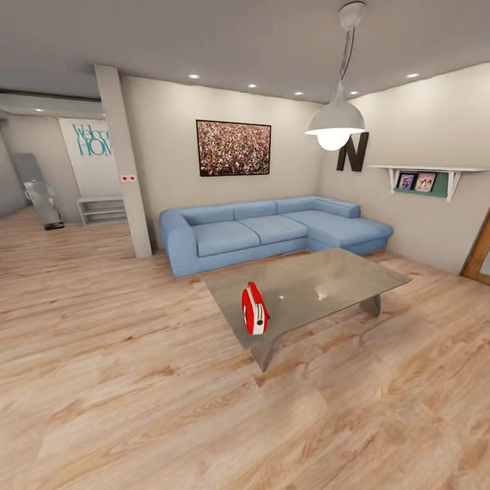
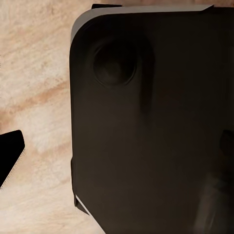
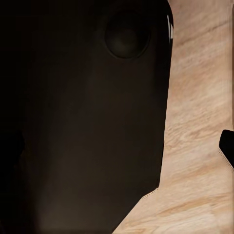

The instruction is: Turn on the radio receiver that's on the table in the living room.

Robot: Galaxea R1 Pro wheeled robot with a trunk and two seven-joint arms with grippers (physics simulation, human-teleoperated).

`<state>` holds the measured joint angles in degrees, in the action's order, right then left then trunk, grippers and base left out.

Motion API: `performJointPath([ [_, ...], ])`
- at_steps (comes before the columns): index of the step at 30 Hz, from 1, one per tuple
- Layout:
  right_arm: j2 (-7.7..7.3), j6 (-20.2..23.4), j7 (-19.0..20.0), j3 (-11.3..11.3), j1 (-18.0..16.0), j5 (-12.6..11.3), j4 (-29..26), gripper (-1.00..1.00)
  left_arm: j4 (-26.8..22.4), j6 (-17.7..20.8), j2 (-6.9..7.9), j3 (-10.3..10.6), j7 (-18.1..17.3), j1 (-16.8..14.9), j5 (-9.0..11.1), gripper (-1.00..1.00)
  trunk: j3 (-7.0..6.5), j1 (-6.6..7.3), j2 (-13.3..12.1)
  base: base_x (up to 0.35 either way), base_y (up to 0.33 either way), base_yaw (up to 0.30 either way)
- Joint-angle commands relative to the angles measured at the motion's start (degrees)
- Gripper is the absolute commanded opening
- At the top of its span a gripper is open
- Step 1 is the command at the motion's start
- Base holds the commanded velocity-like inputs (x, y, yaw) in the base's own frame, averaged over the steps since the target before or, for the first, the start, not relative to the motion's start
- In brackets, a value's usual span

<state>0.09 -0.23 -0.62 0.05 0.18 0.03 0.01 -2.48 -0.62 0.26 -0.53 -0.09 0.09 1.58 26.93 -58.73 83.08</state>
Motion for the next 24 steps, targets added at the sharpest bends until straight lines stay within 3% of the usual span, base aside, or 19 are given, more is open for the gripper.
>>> performJointPath([
  [1,0.0,0.01,0.0,-0.03,0.0,-0.01,0.0,1.0,0.0,0.0,0.0,0.0,0.0,0.0,0.0,1.0,0.0,0.0,0.0,0.324,0.0,0.0],
  [24,0.0,0.05,0.0,0.03,0.0,0.06,-0.01,1.0,-0.03,0.0,0.0,0.0,0.0,0.0,0.02,1.0,0.0,0.0,0.0,0.325,0.0,0.0],
])
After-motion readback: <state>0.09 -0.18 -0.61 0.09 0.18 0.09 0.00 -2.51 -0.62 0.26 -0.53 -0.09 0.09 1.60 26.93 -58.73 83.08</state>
